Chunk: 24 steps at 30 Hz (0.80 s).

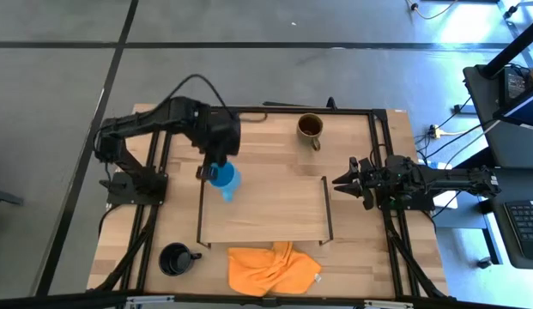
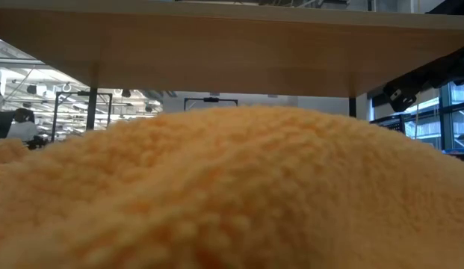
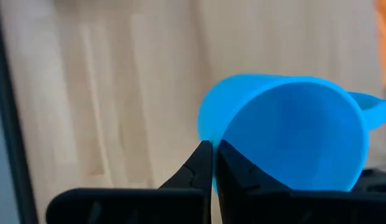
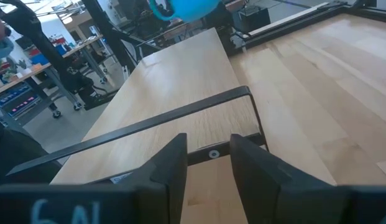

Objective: Stack small to large cups/mugs on shelf
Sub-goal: Put the blue mug on the shelf

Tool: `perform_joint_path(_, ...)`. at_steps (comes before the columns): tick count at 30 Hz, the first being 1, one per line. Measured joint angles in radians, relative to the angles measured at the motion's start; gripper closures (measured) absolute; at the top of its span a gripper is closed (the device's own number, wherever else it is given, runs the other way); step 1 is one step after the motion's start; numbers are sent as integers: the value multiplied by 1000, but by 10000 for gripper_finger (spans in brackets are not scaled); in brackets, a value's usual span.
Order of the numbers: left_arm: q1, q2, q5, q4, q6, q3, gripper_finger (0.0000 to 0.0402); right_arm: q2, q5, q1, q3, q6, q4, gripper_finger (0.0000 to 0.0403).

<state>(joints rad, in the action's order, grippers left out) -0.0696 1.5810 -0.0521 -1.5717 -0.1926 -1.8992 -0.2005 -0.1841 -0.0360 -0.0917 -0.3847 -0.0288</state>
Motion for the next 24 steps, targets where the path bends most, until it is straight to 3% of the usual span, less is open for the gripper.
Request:
perform_joint_path(8,106,8,-2,3,148,5,401,0,0,0,0,0,0,279)
perform_joint_path(13,155,10,-32,1,261,76,401,0,0,0,0,0,0,279)
perform_joint_path(24,261,11,-50,1,369,122,401,0,0,0,0,0,1,279)
